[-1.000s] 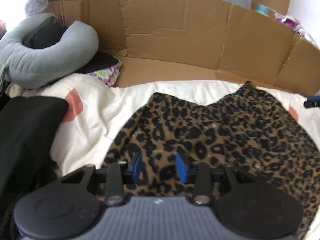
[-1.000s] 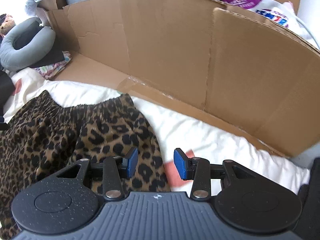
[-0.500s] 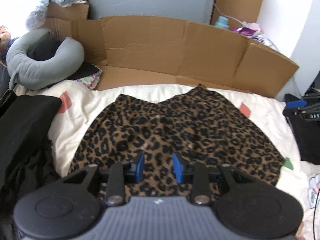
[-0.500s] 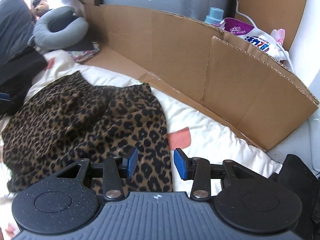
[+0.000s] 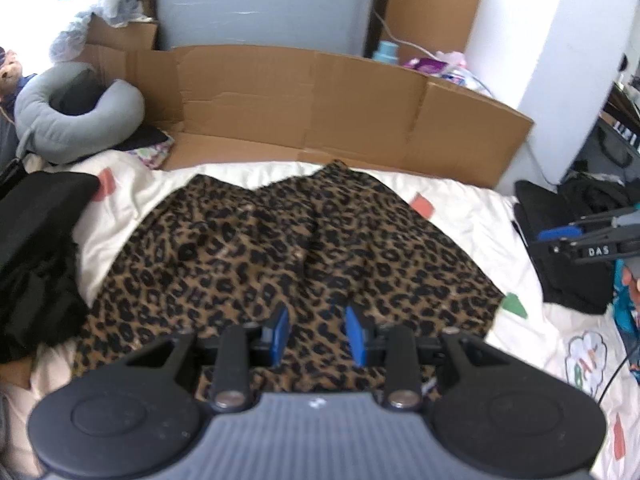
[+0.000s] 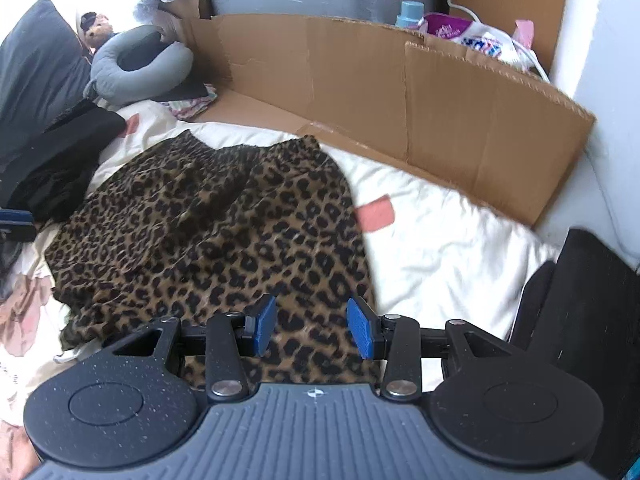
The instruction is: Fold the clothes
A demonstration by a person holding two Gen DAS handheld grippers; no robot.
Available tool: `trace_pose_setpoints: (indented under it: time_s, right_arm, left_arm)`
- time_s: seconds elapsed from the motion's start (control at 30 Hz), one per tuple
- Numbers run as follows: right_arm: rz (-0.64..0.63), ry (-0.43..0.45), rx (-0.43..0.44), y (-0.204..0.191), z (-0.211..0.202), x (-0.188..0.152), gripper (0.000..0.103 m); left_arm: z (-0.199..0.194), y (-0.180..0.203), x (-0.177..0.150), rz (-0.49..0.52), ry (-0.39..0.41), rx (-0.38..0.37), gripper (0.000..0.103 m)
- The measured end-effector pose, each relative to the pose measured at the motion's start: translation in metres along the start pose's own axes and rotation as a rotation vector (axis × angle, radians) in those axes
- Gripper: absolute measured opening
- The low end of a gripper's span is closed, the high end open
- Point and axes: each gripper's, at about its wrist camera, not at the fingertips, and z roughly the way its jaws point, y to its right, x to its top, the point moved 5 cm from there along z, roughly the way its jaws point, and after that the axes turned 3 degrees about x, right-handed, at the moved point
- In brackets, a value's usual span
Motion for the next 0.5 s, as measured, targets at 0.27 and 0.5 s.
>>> trace_pose_setpoints:
  time_s: [0.27,0.5]
  right_arm:
    - [0.081,0.032,0.079,-0.028,0.016,-0.046,0.047]
    - [0.097,-0.018,0.185,-0.064,0.045,-0.077,0.046]
  left_arm:
    - [0.017,0.026,-0.043,0.010,0.012,-0.050,0.033]
    - [0.042,0.022,-0.070,-0.082,-0.067,-0.070,0.033]
